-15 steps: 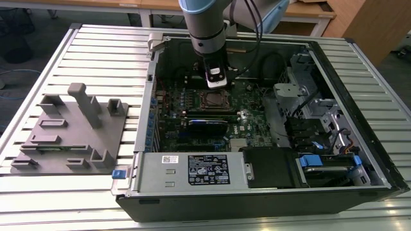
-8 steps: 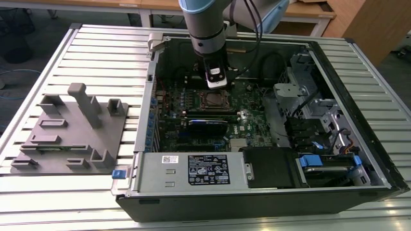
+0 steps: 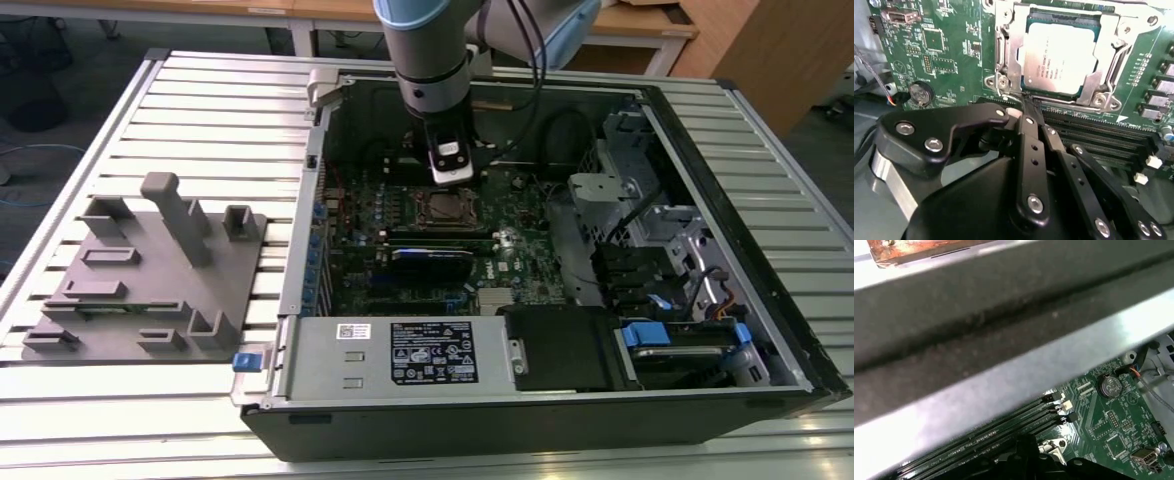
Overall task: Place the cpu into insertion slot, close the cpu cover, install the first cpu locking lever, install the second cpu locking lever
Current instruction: 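Install the first cpu locking lever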
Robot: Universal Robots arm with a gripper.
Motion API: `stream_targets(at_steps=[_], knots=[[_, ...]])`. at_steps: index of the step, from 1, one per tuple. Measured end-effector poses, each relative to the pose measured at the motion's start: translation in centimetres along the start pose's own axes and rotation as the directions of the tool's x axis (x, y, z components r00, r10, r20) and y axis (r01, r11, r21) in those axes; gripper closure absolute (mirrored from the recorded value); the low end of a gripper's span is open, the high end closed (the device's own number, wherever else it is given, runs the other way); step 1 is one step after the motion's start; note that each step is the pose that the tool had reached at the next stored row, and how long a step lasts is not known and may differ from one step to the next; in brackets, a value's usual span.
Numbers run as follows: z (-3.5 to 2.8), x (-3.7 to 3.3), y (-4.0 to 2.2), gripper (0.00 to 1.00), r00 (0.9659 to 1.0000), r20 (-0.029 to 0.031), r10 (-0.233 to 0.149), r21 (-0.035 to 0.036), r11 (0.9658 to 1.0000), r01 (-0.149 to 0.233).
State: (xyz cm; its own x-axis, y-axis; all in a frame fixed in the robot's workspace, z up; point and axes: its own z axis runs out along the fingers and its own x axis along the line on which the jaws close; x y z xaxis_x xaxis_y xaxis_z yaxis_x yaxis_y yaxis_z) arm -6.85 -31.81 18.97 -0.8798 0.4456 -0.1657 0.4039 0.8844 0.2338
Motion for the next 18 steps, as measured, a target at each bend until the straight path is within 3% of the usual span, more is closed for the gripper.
stream_targets(at_steps=[12,17,18], knots=[[-1.56,-0.27,0.38,0.89,1.0000,-0.0012,0.000,0.0007,1.0000,0.000],[-1.65,-0.29,0.40,0.89,1.0000,-0.0012,0.000,0.0007,1.0000,0.000],[-1.64,-0.29,0.41,0.89,1.0000,-0.0039,0.000,0.0019,1.0000,0.000]])
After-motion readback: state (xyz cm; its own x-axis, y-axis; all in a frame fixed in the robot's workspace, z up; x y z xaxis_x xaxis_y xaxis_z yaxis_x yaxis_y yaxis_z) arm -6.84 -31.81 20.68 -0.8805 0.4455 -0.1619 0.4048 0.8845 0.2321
